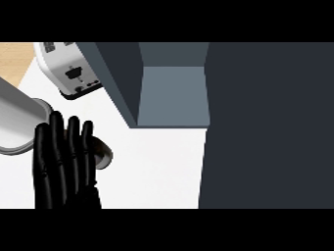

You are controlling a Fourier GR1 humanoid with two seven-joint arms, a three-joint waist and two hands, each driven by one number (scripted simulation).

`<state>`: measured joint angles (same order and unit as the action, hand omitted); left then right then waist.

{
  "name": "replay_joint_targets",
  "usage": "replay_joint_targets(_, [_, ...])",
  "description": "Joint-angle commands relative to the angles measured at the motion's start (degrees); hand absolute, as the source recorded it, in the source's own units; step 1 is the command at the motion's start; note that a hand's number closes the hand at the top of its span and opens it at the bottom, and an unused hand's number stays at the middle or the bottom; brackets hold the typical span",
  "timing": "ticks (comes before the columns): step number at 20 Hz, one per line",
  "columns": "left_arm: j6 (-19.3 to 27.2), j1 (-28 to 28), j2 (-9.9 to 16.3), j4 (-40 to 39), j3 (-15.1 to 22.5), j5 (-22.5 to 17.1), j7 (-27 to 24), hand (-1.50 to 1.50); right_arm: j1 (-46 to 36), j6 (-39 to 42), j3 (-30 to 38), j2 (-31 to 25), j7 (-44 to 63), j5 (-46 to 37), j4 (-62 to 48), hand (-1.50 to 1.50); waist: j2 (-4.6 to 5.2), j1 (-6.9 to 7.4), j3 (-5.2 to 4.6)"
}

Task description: Pick up the wine, place it into the cabinet and close the cabinet

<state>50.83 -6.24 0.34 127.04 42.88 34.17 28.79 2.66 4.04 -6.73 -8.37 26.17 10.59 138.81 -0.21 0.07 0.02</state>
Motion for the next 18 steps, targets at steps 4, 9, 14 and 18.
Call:
replay_joint_targets(4, [-0.6, 4.7, -0.3, 4.3, 0.9, 7.1, 3.3, -1.5, 2.7, -0.3, 1.2, -1.2, 5.2, 1.5, 10.4, -1.5, -0.05, -0.26, 0.01])
replay_joint_targets(9, [-4.1, 7.0, 0.4, 8.1, -2.5, 6.8, 5.1, -1.5, -0.2, -1.8, -1.3, 1.0, 4.3, -2.7, 7.0, -1.5, 0.04, -0.06, -0.01])
replay_joint_targets(14, [-4.0, 7.7, 3.3, 9.5, -8.8, 0.1, 3.4, -1.5, -2.0, -1.6, 2.8, -1.3, 8.2, 2.3, 9.7, -1.5, 0.08, -0.3, -0.03])
replay_joint_targets(18, [-3.0, 10.9, 4.9, 9.8, -8.3, -2.3, 1.0, -1.5, 1.7, -0.2, 2.1, -0.3, 4.1, 0.9, 8.6, -1.5, 0.07, -0.31, -0.02])
